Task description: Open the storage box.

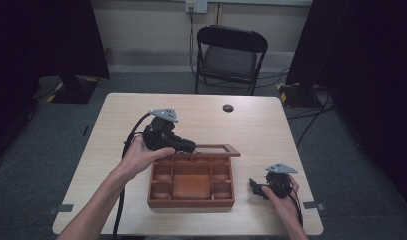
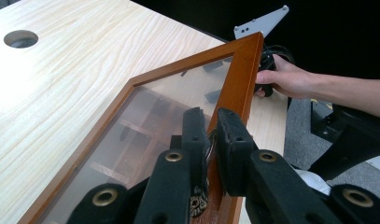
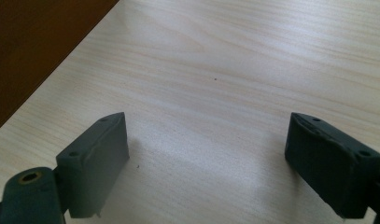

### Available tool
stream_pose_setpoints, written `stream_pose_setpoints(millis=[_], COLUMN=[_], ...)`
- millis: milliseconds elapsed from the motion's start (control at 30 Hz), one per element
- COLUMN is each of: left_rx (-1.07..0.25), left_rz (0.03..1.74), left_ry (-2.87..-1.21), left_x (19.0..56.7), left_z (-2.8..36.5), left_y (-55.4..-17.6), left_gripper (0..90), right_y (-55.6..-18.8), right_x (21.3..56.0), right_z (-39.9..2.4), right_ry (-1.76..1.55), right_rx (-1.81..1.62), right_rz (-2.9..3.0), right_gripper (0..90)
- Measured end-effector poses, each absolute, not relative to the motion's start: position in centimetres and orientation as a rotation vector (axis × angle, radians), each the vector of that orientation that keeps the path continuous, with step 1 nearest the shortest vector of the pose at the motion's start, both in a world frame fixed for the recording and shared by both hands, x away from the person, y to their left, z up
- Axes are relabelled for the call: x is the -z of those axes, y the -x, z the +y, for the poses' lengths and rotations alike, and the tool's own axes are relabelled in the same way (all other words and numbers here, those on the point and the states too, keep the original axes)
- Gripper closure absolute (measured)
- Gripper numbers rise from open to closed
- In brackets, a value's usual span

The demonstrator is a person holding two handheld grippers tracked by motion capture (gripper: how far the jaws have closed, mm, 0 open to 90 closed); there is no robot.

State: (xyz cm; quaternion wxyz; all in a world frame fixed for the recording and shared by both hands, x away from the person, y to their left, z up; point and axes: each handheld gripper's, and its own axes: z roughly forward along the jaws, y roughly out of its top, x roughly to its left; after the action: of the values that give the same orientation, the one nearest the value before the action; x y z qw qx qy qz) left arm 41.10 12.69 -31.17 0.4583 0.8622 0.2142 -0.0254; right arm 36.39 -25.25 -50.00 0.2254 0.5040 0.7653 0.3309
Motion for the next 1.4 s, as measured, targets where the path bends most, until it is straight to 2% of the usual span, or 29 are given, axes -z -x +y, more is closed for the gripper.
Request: stream_pose_setpoints(millis=[1400], left_rx=[0.071], left_rz=[0.532], left_ry=[-2.127], left_x=[31.18], left_z=[12.69], left_y=[-41.1], left_gripper=[82.2], right_y=[-36.39], right_x=[50.0], right_z=[-25.24], right_ry=[-1.39], right_rx=[-0.913], right_rz=[2.111], right_gripper=[12.7])
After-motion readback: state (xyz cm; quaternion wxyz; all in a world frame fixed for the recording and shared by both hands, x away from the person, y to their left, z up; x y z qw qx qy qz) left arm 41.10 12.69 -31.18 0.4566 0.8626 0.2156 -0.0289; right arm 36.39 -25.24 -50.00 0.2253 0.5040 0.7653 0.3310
